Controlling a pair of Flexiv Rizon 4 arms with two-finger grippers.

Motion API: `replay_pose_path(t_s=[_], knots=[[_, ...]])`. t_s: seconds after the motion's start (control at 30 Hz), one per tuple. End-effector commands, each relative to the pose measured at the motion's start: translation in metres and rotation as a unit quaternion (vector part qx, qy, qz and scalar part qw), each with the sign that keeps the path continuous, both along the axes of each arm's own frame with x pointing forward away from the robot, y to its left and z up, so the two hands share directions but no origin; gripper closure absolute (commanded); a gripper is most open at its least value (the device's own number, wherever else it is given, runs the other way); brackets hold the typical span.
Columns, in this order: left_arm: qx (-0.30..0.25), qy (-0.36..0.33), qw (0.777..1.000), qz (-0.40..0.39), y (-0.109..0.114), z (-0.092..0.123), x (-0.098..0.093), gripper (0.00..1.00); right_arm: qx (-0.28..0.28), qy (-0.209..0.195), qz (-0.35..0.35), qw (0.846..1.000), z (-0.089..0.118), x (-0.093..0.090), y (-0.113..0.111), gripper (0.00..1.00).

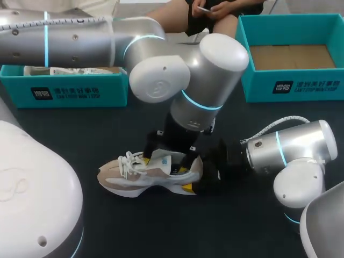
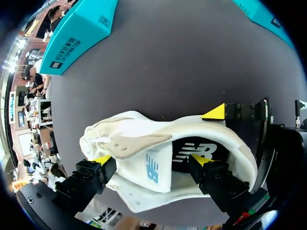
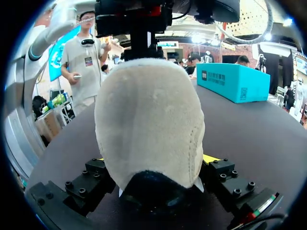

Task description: Take the shoe out of the shoebox, open the shoe tongue, remove and reinsert the insole, then place the shoe into the shoebox

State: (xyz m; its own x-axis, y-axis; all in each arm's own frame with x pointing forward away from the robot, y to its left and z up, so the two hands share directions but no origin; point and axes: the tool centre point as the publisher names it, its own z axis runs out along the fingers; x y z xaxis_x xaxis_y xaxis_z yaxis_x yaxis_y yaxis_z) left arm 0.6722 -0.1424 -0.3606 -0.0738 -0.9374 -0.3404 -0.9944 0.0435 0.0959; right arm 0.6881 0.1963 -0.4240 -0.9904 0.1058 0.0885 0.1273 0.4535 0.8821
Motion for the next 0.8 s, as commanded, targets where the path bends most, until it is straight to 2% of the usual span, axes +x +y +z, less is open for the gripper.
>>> replay_pose_path(t_s=[0.03, 0.53, 0.63, 0.7, 0.73, 0.8], knots=[[0.003, 0.001, 1.000, 0.007, 0.003, -0.004, 0.001, 0.00, -0.002, 0.000, -0.001, 1.000, -0.005, 0.001, 0.005, 1.00], [0.022, -0.006, 0.999, 0.041, 0.033, 0.010, -0.002, 0.00, -0.002, 0.000, -0.001, 1.000, -0.005, 0.001, 0.005, 1.00], [0.021, -0.012, 0.998, 0.053, 0.040, 0.015, -0.001, 0.17, -0.002, 0.000, -0.001, 1.000, -0.005, 0.001, 0.005, 1.00], [0.018, -0.014, 0.998, 0.056, 0.043, 0.017, 0.000, 0.39, -0.002, 0.000, -0.001, 1.000, -0.005, 0.001, 0.005, 1.00], [0.017, -0.017, 0.998, 0.060, 0.045, 0.019, 0.000, 0.54, -0.002, 0.000, -0.001, 1.000, -0.005, 0.001, 0.005, 1.00], [0.012, -0.021, 0.998, 0.063, 0.047, 0.023, 0.000, 0.65, -0.002, 0.000, -0.001, 1.000, -0.005, 0.001, 0.005, 1.00]])
